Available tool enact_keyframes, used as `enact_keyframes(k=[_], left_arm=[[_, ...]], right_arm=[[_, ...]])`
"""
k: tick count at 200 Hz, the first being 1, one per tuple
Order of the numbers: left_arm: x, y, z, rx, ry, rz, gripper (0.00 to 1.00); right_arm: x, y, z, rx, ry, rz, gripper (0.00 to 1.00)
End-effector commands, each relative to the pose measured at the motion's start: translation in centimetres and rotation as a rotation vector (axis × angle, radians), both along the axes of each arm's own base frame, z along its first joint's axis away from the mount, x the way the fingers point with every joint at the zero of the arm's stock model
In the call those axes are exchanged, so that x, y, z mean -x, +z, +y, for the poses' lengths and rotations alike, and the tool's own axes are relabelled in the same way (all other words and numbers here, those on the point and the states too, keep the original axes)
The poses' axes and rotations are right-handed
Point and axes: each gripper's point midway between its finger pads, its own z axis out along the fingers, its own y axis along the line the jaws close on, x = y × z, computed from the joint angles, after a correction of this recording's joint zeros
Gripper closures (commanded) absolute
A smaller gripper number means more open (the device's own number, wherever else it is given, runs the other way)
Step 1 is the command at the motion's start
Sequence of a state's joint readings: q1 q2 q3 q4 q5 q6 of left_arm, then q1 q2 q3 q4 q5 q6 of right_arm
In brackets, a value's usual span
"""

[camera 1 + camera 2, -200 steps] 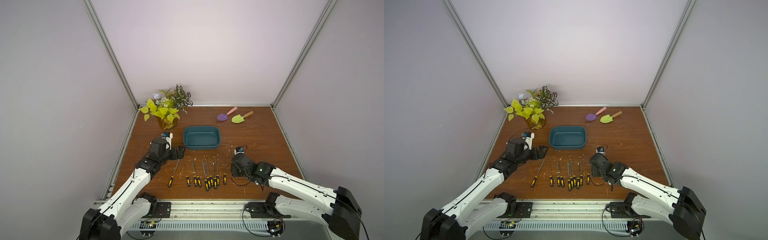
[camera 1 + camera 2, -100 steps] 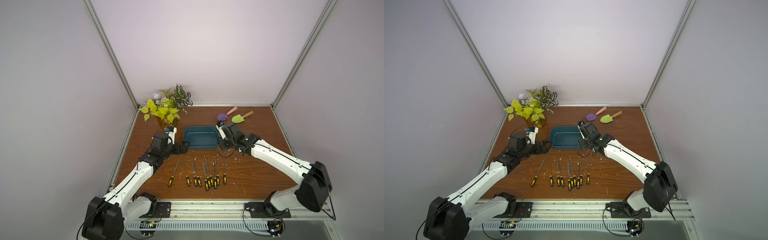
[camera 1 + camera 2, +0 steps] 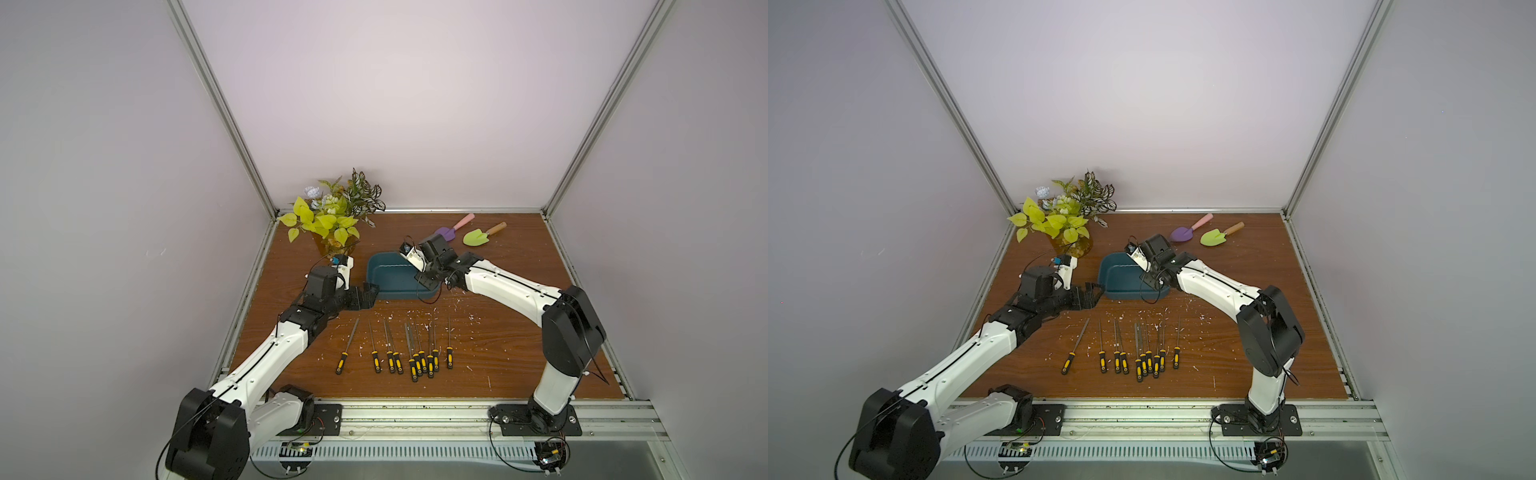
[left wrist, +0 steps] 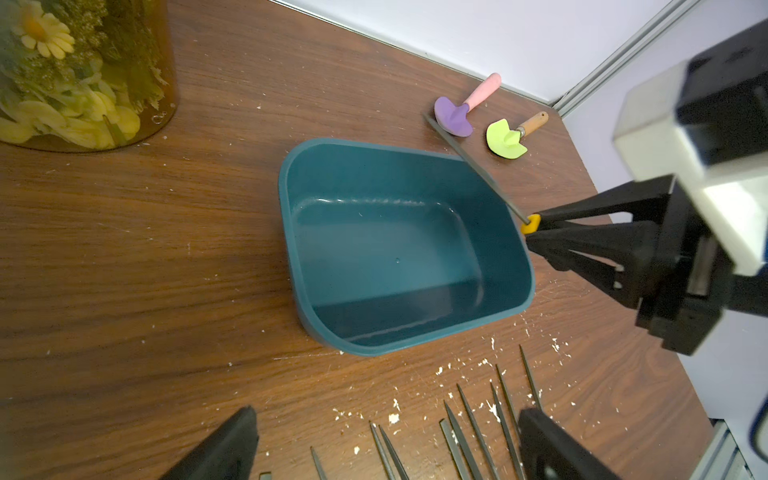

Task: Put the file tool into the storage box
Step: Place the file tool in the storage box.

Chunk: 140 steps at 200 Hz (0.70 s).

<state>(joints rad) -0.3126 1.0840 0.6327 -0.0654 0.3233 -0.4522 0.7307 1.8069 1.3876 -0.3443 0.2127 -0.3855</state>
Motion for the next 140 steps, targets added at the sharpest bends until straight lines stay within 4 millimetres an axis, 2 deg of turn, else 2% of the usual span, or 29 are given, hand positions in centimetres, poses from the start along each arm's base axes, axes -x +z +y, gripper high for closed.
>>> enact_keyframes(k=[1,69,140], left_arm=[[-0.4,0.1,0.8,-0.024,0.030,-0.009,0.01],[-0.8,-0.3,1.7,-0.048,0.077,0.019,0.01],[-0.9,-0.4,2.0,-0.050,0.087,0.019,0.01]], right_arm=[[-1.8,1.5,0.8,0.039,0.080,-0.133,1.00],[-3.6,-3.1,2.2,0.137,0.145,-0.125,1.00],[-4.9,-4.8,3.0,0.154,0.151,-0.156,0.98]])
